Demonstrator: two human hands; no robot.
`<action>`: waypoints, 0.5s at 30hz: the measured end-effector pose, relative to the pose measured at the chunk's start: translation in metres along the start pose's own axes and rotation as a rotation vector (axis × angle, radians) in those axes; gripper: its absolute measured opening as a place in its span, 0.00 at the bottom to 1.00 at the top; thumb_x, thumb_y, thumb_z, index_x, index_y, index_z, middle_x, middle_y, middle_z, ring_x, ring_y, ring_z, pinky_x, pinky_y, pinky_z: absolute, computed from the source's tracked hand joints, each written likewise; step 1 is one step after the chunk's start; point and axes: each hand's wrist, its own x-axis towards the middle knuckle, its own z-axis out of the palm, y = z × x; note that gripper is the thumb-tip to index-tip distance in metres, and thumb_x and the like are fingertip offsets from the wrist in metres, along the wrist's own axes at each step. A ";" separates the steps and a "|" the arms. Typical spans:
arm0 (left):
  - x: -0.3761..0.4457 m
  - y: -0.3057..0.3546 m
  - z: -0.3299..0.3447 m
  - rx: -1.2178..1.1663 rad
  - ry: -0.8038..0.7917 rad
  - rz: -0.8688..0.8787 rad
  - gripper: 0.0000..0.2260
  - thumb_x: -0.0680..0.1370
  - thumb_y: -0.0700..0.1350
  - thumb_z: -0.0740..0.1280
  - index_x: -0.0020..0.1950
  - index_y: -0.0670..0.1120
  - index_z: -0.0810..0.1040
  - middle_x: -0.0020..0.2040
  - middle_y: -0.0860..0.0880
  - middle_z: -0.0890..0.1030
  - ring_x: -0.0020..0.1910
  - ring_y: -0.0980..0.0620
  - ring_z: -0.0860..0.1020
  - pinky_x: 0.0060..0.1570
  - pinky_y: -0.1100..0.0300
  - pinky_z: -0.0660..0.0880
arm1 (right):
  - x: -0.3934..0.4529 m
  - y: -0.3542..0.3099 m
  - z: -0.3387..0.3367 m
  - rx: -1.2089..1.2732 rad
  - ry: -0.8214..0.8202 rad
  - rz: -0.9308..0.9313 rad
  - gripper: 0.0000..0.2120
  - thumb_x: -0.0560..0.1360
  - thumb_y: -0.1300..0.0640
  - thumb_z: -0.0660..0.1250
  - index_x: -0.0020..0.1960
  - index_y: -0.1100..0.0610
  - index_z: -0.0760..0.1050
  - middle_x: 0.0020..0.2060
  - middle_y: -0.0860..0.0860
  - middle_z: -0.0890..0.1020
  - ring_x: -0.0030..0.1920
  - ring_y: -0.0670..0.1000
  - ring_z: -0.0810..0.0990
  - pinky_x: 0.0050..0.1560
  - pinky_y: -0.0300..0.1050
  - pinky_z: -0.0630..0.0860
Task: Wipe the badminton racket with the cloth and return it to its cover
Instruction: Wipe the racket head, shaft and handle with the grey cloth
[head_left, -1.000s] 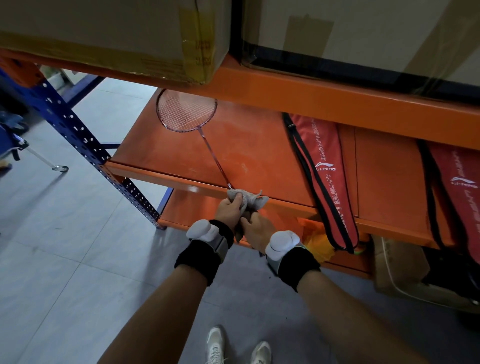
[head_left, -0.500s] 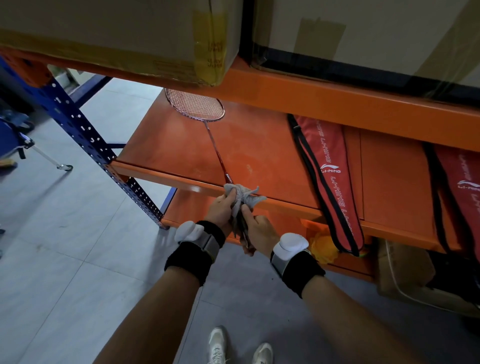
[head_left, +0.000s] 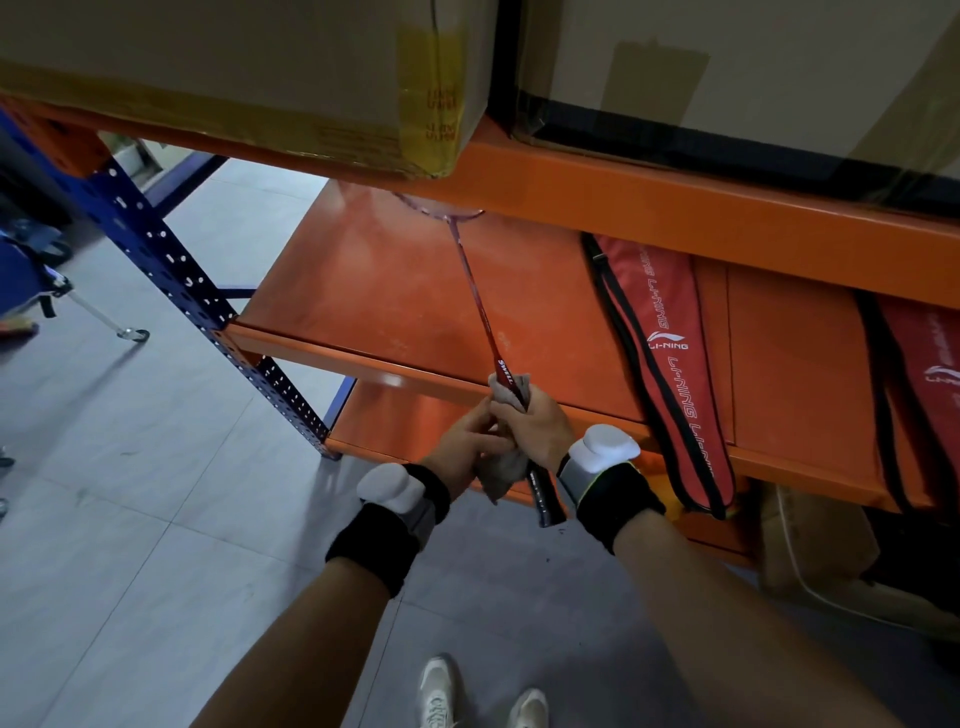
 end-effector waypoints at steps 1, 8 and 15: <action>0.001 0.004 -0.006 -0.048 -0.014 -0.015 0.25 0.74 0.30 0.61 0.71 0.42 0.68 0.60 0.42 0.78 0.58 0.47 0.78 0.59 0.48 0.73 | 0.000 0.001 -0.003 -0.059 0.028 -0.020 0.15 0.75 0.51 0.69 0.57 0.57 0.76 0.47 0.53 0.83 0.48 0.55 0.82 0.50 0.48 0.77; 0.034 0.028 -0.014 -0.134 0.224 -0.170 0.18 0.83 0.52 0.57 0.65 0.42 0.74 0.63 0.45 0.80 0.57 0.47 0.77 0.54 0.52 0.72 | -0.007 0.012 0.011 -0.188 -0.111 -0.133 0.11 0.77 0.57 0.66 0.56 0.61 0.73 0.47 0.56 0.81 0.48 0.56 0.78 0.50 0.51 0.74; 0.046 0.029 -0.017 -0.150 0.230 -0.094 0.07 0.82 0.43 0.61 0.44 0.50 0.70 0.54 0.45 0.85 0.54 0.48 0.82 0.46 0.55 0.72 | -0.010 0.016 0.016 -0.226 -0.144 -0.122 0.16 0.76 0.54 0.66 0.62 0.57 0.71 0.53 0.57 0.81 0.52 0.59 0.79 0.54 0.56 0.76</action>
